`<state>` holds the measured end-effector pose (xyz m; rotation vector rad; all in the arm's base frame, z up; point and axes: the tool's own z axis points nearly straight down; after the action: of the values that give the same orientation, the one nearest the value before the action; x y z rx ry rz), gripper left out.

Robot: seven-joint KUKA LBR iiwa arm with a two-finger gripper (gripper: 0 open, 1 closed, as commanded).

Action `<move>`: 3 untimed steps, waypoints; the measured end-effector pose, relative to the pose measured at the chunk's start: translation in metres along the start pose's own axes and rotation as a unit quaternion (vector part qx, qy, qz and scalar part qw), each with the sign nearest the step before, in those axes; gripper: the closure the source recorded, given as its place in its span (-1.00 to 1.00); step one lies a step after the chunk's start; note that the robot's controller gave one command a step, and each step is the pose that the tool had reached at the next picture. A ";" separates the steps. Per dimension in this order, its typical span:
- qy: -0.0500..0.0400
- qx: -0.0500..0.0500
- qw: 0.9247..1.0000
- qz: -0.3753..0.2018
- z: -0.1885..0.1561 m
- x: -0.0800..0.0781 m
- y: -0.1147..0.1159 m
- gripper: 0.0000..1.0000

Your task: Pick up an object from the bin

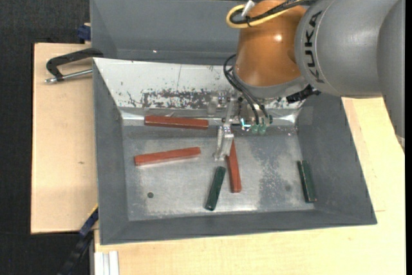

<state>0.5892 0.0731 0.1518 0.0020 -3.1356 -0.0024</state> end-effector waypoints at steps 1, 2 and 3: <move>-0.004 0.000 1.000 0.000 -0.004 -0.002 0.000 -1.00; -0.008 0.001 0.999 -0.033 0.011 -0.001 0.004 -1.00; -0.005 0.001 0.986 -0.166 0.068 0.010 0.034 -1.00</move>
Offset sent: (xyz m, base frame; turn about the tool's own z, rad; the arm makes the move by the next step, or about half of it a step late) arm -0.0116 0.0192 -0.0818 -0.2927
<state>0.5790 0.1074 0.0842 0.5241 -3.1021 -0.0015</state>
